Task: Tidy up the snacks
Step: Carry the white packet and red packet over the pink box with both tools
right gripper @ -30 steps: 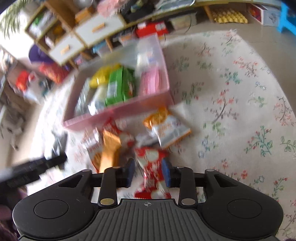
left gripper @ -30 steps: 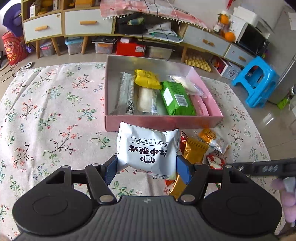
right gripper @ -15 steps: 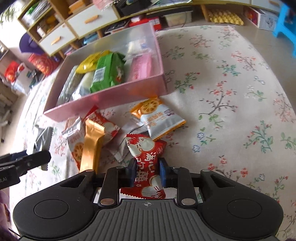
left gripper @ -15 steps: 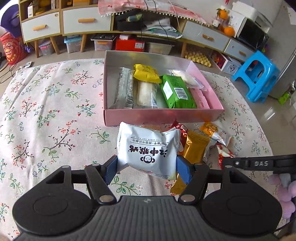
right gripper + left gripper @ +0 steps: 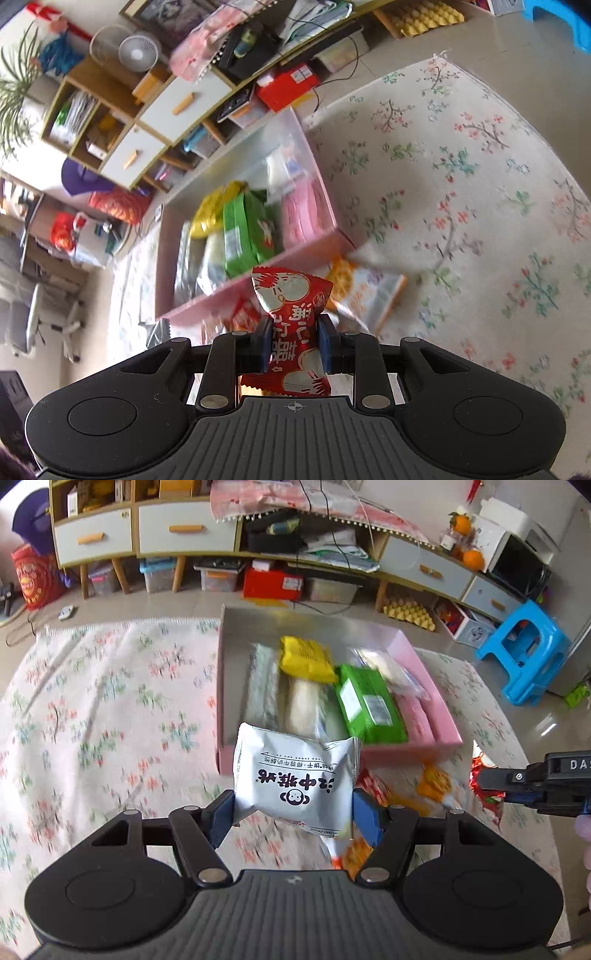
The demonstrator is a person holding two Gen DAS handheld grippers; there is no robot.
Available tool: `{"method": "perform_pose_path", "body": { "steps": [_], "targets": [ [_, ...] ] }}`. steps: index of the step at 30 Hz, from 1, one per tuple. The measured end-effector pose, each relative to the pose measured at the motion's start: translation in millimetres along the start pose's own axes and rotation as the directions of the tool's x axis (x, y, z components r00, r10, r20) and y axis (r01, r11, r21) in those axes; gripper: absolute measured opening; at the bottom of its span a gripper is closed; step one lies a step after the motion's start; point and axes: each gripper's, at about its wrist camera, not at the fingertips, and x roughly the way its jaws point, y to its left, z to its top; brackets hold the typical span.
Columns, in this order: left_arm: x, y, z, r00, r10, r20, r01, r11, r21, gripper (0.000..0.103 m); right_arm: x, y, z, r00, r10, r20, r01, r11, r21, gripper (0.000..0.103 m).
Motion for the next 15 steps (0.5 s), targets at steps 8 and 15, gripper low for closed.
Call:
{"method": "perform_pose_path", "body": {
  "steps": [8, 15],
  "targets": [
    [24, 3, 42, 0.995, 0.045, 0.09, -0.05, 0.998, 0.048, 0.064, 34, 14, 45, 0.999, 0.022, 0.047, -0.022, 1.0, 0.007, 0.025],
    [53, -1, 65, 0.989, 0.065, 0.13, -0.076, 0.994, 0.084, 0.064, 66, 28, 78, 0.996, 0.05, 0.078, -0.051, 0.999, 0.002, 0.025]
  ]
}}
